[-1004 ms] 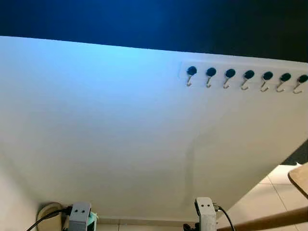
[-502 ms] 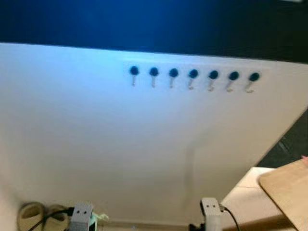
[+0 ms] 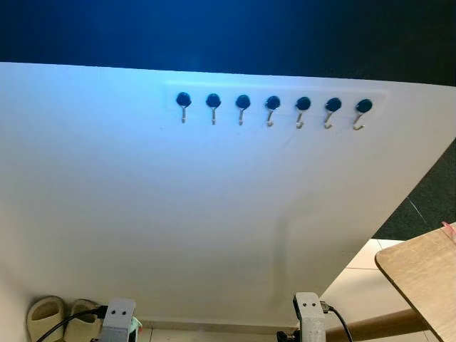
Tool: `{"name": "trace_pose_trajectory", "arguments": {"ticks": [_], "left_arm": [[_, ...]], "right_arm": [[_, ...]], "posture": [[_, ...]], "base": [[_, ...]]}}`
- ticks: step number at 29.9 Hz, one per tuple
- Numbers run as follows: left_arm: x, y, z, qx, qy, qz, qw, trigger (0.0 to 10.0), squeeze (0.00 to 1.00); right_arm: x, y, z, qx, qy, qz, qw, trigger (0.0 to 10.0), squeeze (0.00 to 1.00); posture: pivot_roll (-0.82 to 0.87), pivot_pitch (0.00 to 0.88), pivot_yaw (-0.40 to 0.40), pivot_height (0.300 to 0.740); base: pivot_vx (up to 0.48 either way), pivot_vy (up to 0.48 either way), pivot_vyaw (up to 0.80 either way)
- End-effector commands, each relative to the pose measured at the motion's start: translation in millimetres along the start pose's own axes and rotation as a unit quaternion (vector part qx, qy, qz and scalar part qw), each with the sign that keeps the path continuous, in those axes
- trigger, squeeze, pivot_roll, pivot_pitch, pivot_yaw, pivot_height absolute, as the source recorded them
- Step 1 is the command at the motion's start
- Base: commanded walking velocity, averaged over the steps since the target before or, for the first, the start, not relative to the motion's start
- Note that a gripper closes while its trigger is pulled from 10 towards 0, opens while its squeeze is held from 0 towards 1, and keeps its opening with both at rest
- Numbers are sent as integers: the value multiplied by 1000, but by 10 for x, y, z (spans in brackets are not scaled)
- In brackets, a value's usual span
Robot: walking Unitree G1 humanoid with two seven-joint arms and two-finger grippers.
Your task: Hang keys on a hook
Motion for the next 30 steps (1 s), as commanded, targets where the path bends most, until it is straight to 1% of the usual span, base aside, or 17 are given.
{"name": "trace_pose_trajectory", "arguments": {"ticks": [1,3,5,8,11,14,16,17,19,23,26,30], "left_arm": [[-18,7,-2,-3,-2,-1,1000,10000,0],[-13,11,-2,-4,-1,0,1000,10000,0],[8,23,-3,-9,6,10,1000,10000,0],[4,26,-4,-10,6,0,1000,10000,0],[3,29,-4,-12,6,2,1000,10000,0],[-19,71,-7,-34,-4,36,999,10000,0],[-26,75,-9,-35,-5,37,999,10000,0],[-22,70,-12,-32,-1,34,999,10000,0],[-9,34,-12,-16,6,29,999,10000,0],[3,32,-6,-16,8,35,999,10000,0],[27,-2,9,-1,12,39,999,10000,0],[18,-1,15,-2,7,29,1000,10000,0]], "right_arm": [[-23,-12,-1,-2,-4,9,1000,10000,0],[-21,-14,-1,-2,-4,10,1000,10000,0],[-19,-17,0,-3,-4,11,1000,10000,0],[-20,-20,1,-3,-3,11,1000,10000,0],[-20,-21,1,-3,-3,12,1000,10000,0],[-25,-30,0,-3,-3,15,1000,10000,0],[-26,-32,0,-4,-3,16,1000,10000,0],[-26,-33,0,-4,-3,16,1000,10000,0],[-28,-35,0,-5,-2,18,1000,10000,0],[-28,-37,0,-5,-2,18,1000,10000,0],[-24,-38,1,-5,-2,18,1000,10000,0],[-11,-26,2,-6,0,17,1000,10000,0]], "posture": [[81,49,-34,740],[82,52,-31,740],[82,53,-30,740],[84,53,-28,740],[84,53,-28,740],[83,50,-21,740],[83,50,-20,740],[83,50,-20,740],[84,49,-18,740],[87,48,-19,740],[86,51,-19,740],[80,52,-21,740]], "base": [[0,480,0],[0,480,0],[0,0,0],[0,0,0],[0,0,0],[0,-426,0],[0,-480,0],[0,-480,0],[0,0,0],[0,0,0],[0,0,0],[0,0,0]]}}
Point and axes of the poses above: a point about 5 cm out from each wrist's last joint towards the gripper, its own z axis pointing out of the wrist towards the gripper, its own x axis along the axis of the wrist's last joint, y = z × x, the point moved 4 cm from there along z, pointing out of the wrist towards the gripper, and after that the axes turned 15 degrees about -z, right-handed, at the moved point
